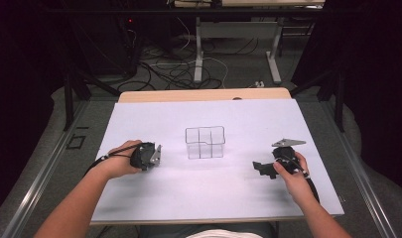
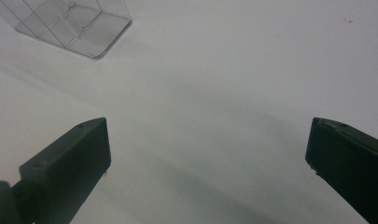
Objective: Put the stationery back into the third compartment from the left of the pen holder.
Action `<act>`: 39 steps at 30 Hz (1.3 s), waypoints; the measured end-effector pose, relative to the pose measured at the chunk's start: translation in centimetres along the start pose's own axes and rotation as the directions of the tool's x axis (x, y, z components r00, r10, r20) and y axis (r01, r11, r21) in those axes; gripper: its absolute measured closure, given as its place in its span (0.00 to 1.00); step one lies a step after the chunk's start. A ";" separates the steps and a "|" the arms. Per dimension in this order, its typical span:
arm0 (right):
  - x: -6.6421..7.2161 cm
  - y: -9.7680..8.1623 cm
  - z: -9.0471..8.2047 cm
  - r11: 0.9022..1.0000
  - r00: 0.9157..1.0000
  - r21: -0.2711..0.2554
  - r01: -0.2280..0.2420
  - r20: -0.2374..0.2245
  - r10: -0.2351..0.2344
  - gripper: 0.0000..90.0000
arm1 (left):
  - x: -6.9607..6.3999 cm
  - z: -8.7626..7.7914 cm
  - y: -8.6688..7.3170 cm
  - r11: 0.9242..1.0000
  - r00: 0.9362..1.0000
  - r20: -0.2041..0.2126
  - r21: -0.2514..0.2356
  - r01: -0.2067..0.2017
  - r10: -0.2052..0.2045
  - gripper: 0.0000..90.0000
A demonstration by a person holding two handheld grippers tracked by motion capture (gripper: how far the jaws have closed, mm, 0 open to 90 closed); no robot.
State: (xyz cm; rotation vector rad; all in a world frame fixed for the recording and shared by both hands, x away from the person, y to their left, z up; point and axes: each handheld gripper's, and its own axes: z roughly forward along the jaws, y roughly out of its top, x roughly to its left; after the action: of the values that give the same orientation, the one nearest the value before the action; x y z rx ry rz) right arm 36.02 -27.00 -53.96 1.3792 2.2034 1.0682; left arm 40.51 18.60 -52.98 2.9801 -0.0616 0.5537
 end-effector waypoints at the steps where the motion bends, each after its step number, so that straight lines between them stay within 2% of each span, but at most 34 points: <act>1: 0.0 0.0 0.0 1.000 1.000 0.000 0.000 0.000 0.000 0.00 | 0.0 0.0 0.0 1.000 1.000 -0.004 0.003 -0.007 0.007 0.72; 12: -0.1 0.0 0.0 1.000 1.000 0.005 -0.005 -0.001 0.005 0.00 | 0.0 0.0 0.0 1.000 1.000 0.000 0.002 -0.020 0.020 0.74; 20: 0.0 0.0 0.0 1.000 1.000 0.006 -0.003 -0.002 0.003 0.00 | 0.0 -0.1 -0.1 1.000 1.000 0.008 0.003 -0.003 0.003 0.75; 23: 0.0 0.0 -0.1 1.000 1.000 0.003 -0.008 -0.003 0.008 0.00 | 0.1 -0.2 -0.3 1.000 1.000 -0.005 0.005 0.011 -0.011 0.75; 27: 0.0 0.0 0.0 1.000 1.000 0.005 -0.009 -0.005 0.009 0.00 | -0.1 -0.6 -0.4 0.999 0.999 -0.016 0.004 0.047 -0.047 0.75; 31: 0.0 0.0 -0.1 1.000 1.000 0.005 -0.005 -0.005 0.005 0.00 | -0.1 -1.3 -0.6 0.994 0.994 -0.031 -0.036 0.104 -0.105 0.75; 34: 0.0 0.0 0.0 1.000 1.000 0.006 -0.007 -0.006 0.007 0.00 | -0.2 -1.8 -0.9 0.987 0.988 -0.032 -0.054 0.151 -0.153 0.75; 39: 0.0 0.0 0.0 1.000 1.000 0.004 -0.008 -0.007 0.008 0.00 | 0.1 -2.6 -1.2 0.970 0.972 -0.039 -0.094 0.226 -0.231 0.75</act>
State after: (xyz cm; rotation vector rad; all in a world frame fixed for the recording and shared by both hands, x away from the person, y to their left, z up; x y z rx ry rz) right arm 35.96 -26.98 -53.96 1.3891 2.2078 1.0742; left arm 39.73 20.05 -50.68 2.8325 0.2517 0.5788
